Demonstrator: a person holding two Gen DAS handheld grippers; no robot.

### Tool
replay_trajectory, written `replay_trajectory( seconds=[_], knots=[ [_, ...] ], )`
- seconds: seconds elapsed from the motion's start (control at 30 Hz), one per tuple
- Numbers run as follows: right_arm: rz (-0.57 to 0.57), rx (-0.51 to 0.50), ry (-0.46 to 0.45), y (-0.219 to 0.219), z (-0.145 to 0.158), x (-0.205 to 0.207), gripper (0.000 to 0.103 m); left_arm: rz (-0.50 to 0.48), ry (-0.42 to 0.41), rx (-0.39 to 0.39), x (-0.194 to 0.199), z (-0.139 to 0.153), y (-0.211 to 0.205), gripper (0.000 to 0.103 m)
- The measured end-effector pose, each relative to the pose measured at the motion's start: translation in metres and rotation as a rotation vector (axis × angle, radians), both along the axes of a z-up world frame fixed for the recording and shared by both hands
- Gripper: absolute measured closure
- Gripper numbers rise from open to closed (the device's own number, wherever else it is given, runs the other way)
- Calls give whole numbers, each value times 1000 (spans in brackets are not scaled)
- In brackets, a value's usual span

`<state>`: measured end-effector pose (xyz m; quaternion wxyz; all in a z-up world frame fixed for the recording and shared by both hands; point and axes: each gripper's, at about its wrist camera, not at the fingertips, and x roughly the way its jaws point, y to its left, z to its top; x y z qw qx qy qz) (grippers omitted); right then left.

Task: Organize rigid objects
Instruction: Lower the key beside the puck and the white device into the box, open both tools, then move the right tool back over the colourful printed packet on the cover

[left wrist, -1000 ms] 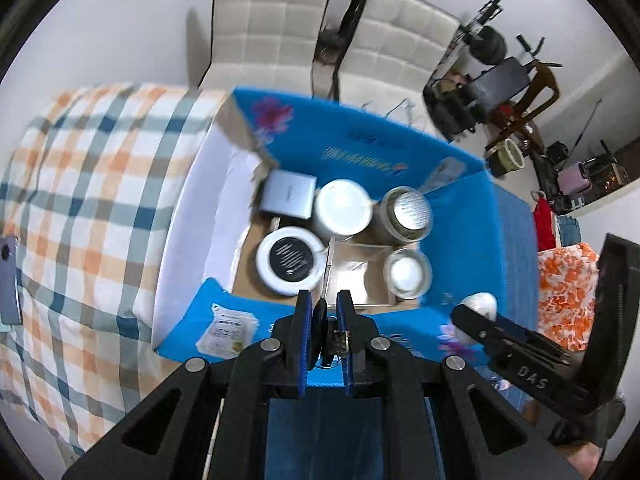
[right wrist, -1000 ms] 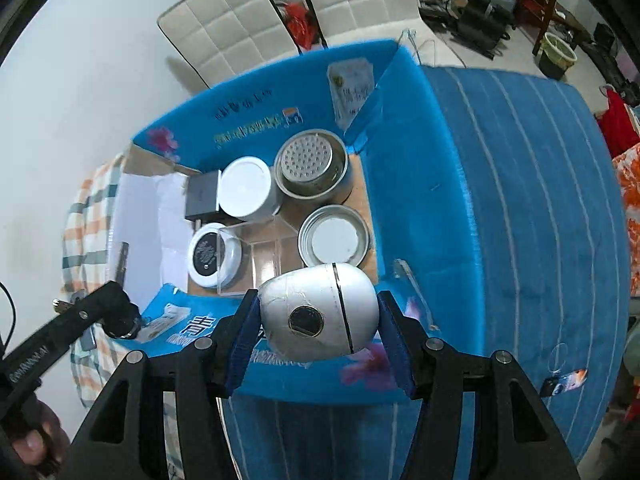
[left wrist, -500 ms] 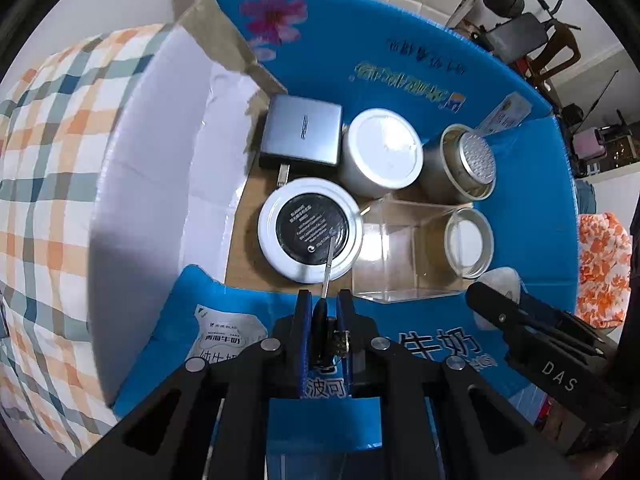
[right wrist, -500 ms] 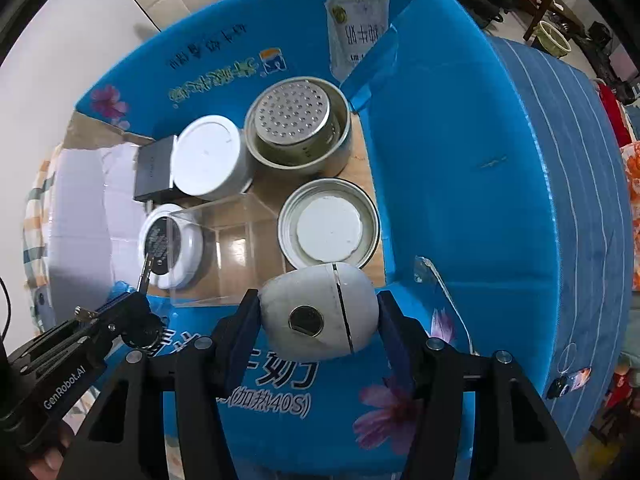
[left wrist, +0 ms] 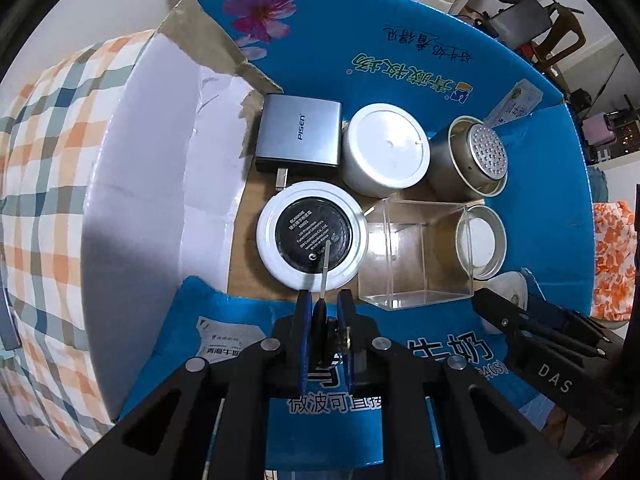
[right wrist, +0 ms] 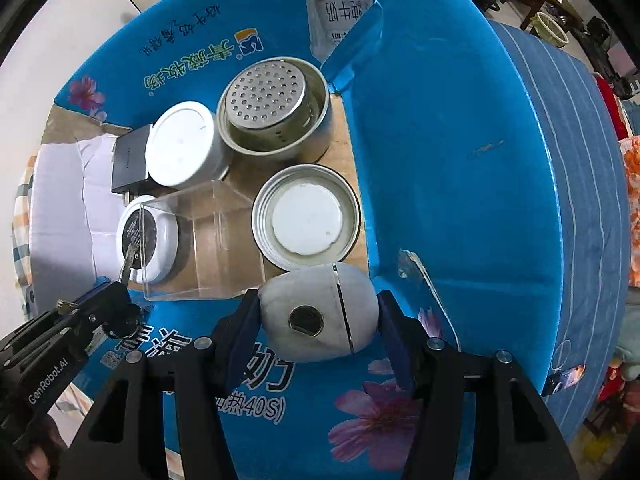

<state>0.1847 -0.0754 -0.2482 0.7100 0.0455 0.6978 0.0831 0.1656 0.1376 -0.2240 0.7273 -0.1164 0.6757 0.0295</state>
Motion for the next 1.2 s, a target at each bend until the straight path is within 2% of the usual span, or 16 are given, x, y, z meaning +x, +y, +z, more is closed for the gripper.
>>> replay_trajectory(
  seconds=[0.07,0.13,0.2,0.27,0.47,0.53,0.6,0.7,0.93,1.2],
  knots=[
    [6,-4,1,2,0,2,42,3,9,8,0,2,1,92],
    [15,-9,3,5,1,3,42,8,11,16,1,6,1,87],
    [28,-16,-2,9,3,4,38,16,1,31,5,12,-1,67],
    [42,-21,-29,13,11,5,33,22,-20,46,7,21,-1,63],
    [90,-53,-99,22,43,4,27,21,-69,88,3,48,3,40],
    [102,-55,-117,23,54,0,24,25,-90,92,-1,59,6,32],
    [112,-51,-138,23,66,-5,20,30,-107,97,1,67,1,17],
    [117,-38,-161,18,81,-20,16,28,-132,111,-7,83,-1,6],
    [116,8,-219,0,126,-48,12,16,-210,169,-30,126,-13,5],
    [123,51,-296,-12,178,-73,12,21,-293,185,-53,169,-24,5]
  ],
)
